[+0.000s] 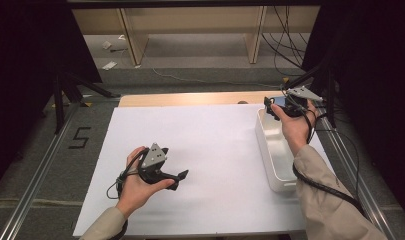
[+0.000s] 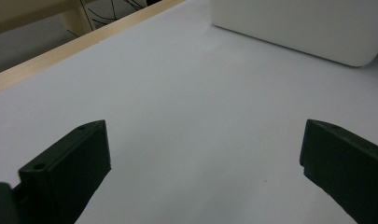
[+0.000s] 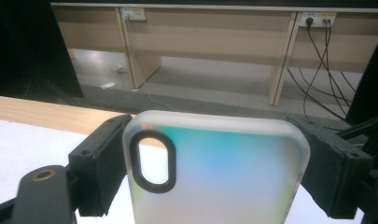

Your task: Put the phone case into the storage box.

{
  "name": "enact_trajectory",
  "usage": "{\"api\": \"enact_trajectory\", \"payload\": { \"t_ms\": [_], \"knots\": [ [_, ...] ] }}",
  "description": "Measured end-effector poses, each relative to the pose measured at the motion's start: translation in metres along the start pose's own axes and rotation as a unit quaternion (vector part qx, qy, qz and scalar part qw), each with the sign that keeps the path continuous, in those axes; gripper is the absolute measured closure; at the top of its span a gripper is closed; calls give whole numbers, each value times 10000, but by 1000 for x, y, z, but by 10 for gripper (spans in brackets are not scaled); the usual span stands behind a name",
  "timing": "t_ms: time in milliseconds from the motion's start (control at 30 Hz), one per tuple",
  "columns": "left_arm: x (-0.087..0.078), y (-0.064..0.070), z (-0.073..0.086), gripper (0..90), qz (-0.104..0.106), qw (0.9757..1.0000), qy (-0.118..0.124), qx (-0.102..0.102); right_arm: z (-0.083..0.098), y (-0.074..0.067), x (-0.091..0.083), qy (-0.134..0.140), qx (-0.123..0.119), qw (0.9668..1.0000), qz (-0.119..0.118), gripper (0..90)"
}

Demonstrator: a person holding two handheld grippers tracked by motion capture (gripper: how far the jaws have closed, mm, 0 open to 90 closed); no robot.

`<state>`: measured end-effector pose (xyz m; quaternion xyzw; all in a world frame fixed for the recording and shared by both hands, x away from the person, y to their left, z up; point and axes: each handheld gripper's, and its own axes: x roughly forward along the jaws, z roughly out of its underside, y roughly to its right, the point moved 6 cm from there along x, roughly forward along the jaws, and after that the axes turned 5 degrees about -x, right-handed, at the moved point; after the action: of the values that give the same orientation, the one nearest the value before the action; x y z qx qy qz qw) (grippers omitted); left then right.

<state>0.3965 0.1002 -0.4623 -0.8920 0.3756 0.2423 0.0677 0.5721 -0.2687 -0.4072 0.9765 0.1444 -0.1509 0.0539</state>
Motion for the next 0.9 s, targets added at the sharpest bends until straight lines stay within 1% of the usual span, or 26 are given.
{"api": "enact_trajectory", "payload": {
  "t_ms": [900],
  "knots": [
    [0, 0, 0, 14, -3, 10000, 4, -5, 11, 4, 14, -248, 0, 9997, 76, 182]
  ]
}}
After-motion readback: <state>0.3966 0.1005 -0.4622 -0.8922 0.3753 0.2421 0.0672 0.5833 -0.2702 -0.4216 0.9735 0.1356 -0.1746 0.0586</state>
